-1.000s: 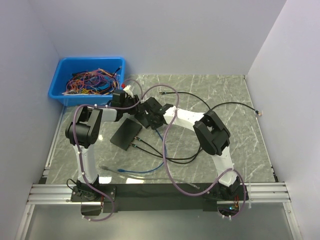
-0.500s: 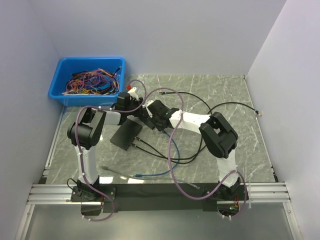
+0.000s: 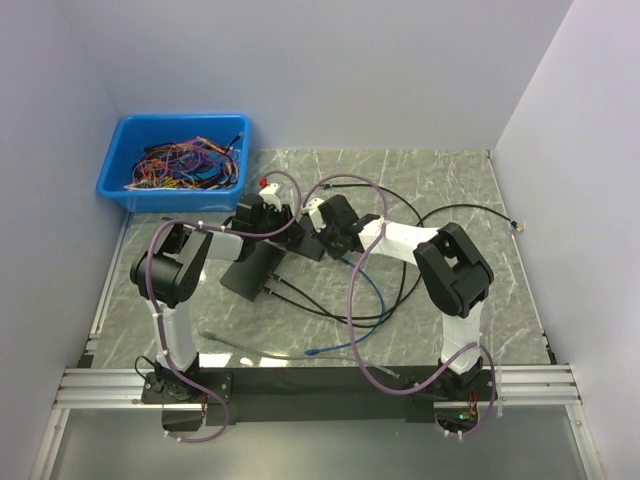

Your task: Insert the plug into the switch port

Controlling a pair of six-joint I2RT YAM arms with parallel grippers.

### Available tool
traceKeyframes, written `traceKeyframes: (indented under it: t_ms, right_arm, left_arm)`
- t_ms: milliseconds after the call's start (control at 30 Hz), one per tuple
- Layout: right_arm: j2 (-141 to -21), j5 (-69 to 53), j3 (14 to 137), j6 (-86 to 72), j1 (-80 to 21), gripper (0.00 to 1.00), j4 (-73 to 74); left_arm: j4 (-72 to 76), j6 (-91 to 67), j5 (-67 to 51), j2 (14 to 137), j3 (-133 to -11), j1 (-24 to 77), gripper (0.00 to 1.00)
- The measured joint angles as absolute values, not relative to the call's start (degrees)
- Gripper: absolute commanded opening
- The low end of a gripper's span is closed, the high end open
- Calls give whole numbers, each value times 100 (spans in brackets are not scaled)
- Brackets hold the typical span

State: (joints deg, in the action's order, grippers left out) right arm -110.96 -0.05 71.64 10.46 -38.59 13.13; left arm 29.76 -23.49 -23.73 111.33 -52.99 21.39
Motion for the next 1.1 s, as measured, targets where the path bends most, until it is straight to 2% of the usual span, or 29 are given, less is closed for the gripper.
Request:
traceKeyframes:
  t_ms: [600, 1000, 1100]
  right_arm:
    - [-11115, -508, 7244, 1291, -3774, 0, 1435]
    - [-11310, -526, 7620, 1293, -3778, 0, 1855]
    - [-11310, -451, 7618, 1286, -3800, 5, 1855]
  left_arm:
    - [2661, -1918, -2405, 11428, -5872, 2298, 41]
    - [3420, -1977, -2399, 11480, -5524, 2300, 42]
    - [3371, -2067, -2311, 11467, -5529, 2305, 42]
